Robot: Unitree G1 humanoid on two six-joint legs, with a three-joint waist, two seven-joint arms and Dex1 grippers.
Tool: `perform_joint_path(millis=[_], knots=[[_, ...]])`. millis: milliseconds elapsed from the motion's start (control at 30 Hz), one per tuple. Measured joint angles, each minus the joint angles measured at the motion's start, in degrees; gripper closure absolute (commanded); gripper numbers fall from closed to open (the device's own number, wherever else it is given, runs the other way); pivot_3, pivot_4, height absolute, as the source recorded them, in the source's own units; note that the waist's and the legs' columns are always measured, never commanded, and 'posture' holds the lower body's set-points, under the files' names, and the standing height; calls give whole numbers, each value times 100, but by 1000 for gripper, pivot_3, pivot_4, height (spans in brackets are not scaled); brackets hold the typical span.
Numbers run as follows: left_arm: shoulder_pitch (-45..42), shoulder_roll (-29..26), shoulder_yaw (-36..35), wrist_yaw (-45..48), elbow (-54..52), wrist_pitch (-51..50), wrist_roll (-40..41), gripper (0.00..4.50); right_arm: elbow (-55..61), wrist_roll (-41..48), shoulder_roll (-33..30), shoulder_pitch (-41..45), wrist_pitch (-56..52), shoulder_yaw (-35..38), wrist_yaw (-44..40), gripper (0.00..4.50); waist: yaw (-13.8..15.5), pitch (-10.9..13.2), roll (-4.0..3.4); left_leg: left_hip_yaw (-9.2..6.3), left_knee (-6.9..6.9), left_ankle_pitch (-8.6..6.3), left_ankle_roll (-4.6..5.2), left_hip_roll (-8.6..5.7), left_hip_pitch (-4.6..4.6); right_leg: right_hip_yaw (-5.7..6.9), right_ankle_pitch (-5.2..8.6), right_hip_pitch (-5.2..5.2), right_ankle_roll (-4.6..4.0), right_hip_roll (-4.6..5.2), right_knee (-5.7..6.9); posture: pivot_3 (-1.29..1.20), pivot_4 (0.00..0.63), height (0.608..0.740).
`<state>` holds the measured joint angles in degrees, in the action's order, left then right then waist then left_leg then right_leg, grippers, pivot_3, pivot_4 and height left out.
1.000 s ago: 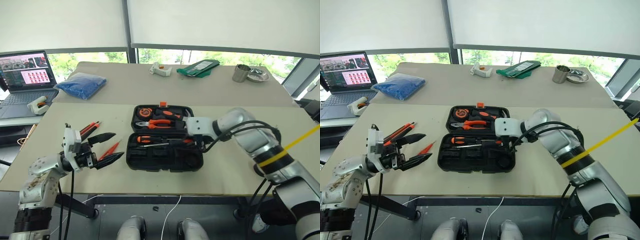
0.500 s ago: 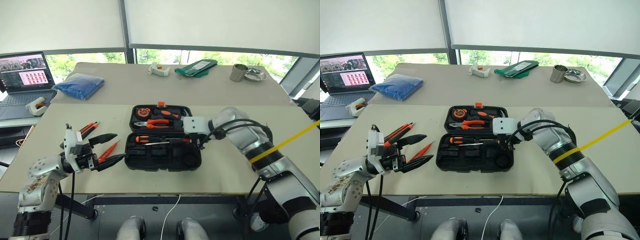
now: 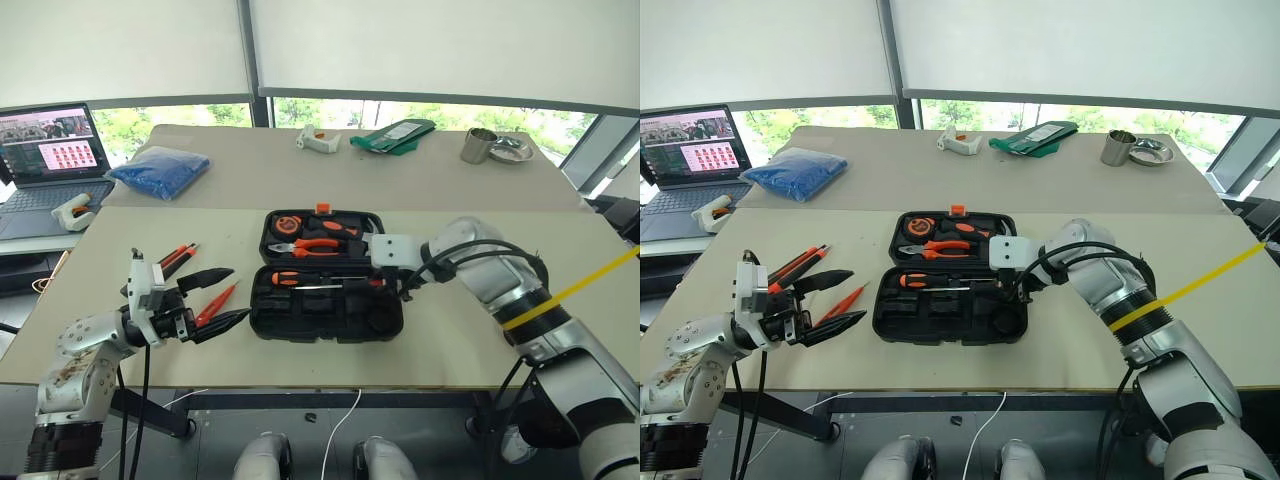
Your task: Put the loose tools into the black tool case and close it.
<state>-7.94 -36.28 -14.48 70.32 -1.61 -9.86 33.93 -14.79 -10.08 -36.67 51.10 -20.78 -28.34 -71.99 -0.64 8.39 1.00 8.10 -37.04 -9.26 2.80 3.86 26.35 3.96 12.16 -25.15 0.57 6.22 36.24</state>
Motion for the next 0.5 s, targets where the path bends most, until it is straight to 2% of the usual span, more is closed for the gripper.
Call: perform_joint_path(millis=[133, 300, 333, 367, 500], knots=[[-1, 0, -1, 4, 22, 47, -6, 0, -50, 11, 0, 6, 254, 133, 8, 520, 1, 0, 0, -1, 3, 0, 1, -1, 0, 2, 1, 1, 1, 0, -4, 0, 150, 740], [4, 0, -1, 3, 22, 124, -7, 0, -384, 279, 14, 49, 562, 428, -138, 520, -8, 0, 0, 1, 3, 0, 1, -1, 0, 2, 0, 0, 1, -1, -2, 0, 150, 740], [5, -1, -1, 1, 22, 128, -7, 0, -401, 394, 21, 51, 563, 521, -175, 1083, -9, 0, 0, 1, 3, 1, 1, 0, 0, 1, 0, 0, 1, -1, -2, 0, 150, 740], [7, 0, -1, -4, 22, 131, -8, 0, -405, 543, 61, 51, 563, 677, -206, 1280, -10, 0, 0, 1, 3, 1, 1, 0, 0, 1, 0, 1, 1, -1, -2, 0, 150, 740], [9, 1, -1, -37, 21, 157, -14, 0, -180, 1113, 445, -85, 528, 1196, -24, 2633, -14, 0, 0, -1, 3, 2, 0, 5, -2, 2, 0, 3, 0, -8, 0, 0, 150, 740]])
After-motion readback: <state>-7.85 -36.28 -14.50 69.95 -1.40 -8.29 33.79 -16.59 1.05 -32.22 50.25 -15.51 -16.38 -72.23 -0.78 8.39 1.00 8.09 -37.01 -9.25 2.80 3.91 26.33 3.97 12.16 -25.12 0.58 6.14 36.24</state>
